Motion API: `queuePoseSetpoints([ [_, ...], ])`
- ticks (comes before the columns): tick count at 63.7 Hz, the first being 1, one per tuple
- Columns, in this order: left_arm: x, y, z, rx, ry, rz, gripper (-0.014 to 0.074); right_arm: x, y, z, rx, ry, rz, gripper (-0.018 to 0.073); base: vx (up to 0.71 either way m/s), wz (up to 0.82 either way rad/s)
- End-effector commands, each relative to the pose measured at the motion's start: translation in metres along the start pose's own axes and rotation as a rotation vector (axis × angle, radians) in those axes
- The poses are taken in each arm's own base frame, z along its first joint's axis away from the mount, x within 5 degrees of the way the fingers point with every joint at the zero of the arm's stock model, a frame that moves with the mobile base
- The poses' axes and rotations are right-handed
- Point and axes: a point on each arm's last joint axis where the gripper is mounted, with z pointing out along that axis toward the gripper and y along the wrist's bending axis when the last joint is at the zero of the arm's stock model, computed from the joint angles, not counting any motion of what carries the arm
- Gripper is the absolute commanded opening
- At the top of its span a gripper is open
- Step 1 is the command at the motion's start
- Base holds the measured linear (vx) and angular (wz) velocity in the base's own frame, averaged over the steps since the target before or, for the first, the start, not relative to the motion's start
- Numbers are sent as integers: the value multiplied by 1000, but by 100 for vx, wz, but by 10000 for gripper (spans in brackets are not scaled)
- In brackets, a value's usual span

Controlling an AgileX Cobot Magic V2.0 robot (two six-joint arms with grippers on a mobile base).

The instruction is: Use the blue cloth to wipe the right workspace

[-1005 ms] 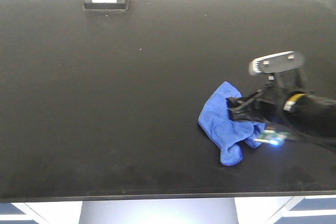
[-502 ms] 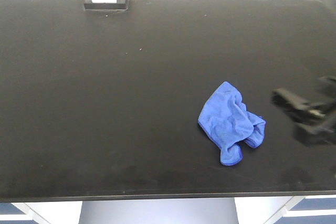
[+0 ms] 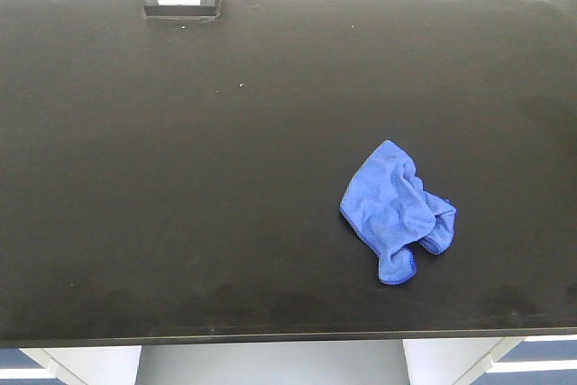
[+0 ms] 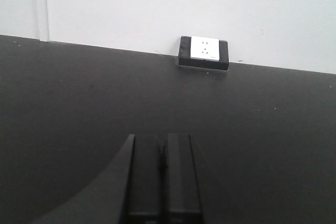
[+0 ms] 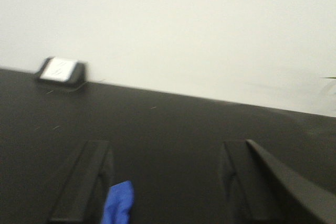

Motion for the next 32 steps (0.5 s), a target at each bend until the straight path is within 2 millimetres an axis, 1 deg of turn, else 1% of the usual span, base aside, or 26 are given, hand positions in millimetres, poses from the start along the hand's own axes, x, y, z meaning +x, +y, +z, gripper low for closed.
queuePoseSetpoints([
  [1, 2, -1, 1, 18, -66, -9, -6, -1, -3, -9, 75, -108, 0, 387, 0, 0],
  [4, 2, -1, 1, 18, -66, -9, -6, 8, -2, -11, 85, -114, 8, 336, 0, 0],
  [14, 2, -1, 1, 18, -66, -9, -6, 54, 2, -8, 85, -126, 30, 146, 0, 0],
  [18, 2, -1, 1, 18, -66, -9, -6, 76, 4, -1, 84, -94, 30, 64, 0, 0],
  [22, 2, -1, 0, 18, -67, -9, -6, 92, 4, 6, 88, -57, 29, -13, 0, 0],
  [27, 2, -1, 0, 18, -67, -9, -6, 114, 5, 13, 100, -20, 39, -11, 0, 0],
  [32, 2, -1, 0, 18, -67, -9, -6, 129, 5, 19, 122, -43, 39, -10, 0, 0],
])
